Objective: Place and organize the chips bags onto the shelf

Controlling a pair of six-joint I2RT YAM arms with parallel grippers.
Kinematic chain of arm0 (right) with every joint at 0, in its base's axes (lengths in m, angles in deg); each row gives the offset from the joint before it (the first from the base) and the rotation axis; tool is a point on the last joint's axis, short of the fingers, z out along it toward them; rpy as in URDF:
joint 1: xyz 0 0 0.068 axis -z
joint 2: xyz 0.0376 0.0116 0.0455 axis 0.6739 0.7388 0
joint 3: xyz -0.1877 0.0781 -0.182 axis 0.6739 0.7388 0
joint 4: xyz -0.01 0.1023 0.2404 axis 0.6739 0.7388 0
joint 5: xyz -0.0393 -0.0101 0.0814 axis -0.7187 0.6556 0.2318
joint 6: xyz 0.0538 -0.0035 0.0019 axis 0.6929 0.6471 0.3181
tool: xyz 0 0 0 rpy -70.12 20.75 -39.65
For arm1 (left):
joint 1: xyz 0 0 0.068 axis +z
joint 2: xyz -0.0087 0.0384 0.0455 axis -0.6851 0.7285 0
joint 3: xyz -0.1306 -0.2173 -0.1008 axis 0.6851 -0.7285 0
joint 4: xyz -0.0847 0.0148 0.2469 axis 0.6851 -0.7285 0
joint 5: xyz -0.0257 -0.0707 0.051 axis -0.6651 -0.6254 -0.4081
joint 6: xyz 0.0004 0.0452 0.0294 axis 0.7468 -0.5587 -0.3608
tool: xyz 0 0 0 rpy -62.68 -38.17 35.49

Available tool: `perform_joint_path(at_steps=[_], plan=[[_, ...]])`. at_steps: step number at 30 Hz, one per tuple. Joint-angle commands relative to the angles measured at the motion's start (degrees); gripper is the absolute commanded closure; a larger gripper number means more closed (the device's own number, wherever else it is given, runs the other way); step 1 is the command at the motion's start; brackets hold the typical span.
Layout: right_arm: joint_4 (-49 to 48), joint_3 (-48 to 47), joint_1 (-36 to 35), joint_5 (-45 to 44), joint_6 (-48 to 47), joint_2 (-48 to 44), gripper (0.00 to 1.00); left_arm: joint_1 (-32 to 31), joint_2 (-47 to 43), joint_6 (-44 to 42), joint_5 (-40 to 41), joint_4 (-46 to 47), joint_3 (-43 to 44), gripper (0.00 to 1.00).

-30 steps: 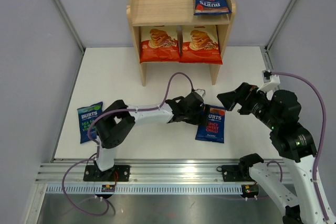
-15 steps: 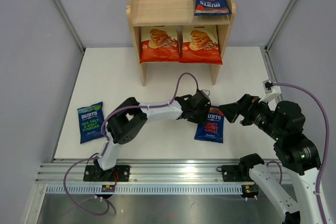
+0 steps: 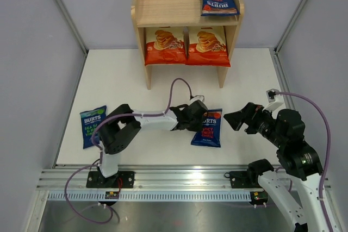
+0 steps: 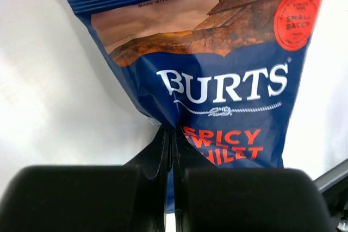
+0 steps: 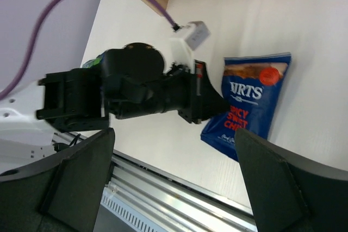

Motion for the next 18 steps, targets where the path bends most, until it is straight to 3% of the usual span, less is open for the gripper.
perform_joint_path(at_steps=[1,6,10,15,18], plan=[[-5.82,4.4,0.16,-0.51,3.56,-0.66,0.01,0.18,-8.72,5.46,8.96,3.65,-5.97,1.0],[-16.8,15.97,0.16,7.74,14.52,0.57,0.0,0.18,-18.21,9.52,16.0,7.34,-14.83,1.0],[-32.24,25.04,0.16,12.93,25.44,2.5,0.03,0.18,-26.9,13.46,21.01,8.75,-19.94,1.0],[-53.18,37.79,-0.19,14.53,42.03,3.04,0.07,0.18,-36.49,17.42,27.25,11.37,-26.27,1.0],[-60.49,39.82,-1.68,13.21,44.53,4.26,0.07,0.1,-44.14,18.05,29.63,16.62,-31.9,1.0]])
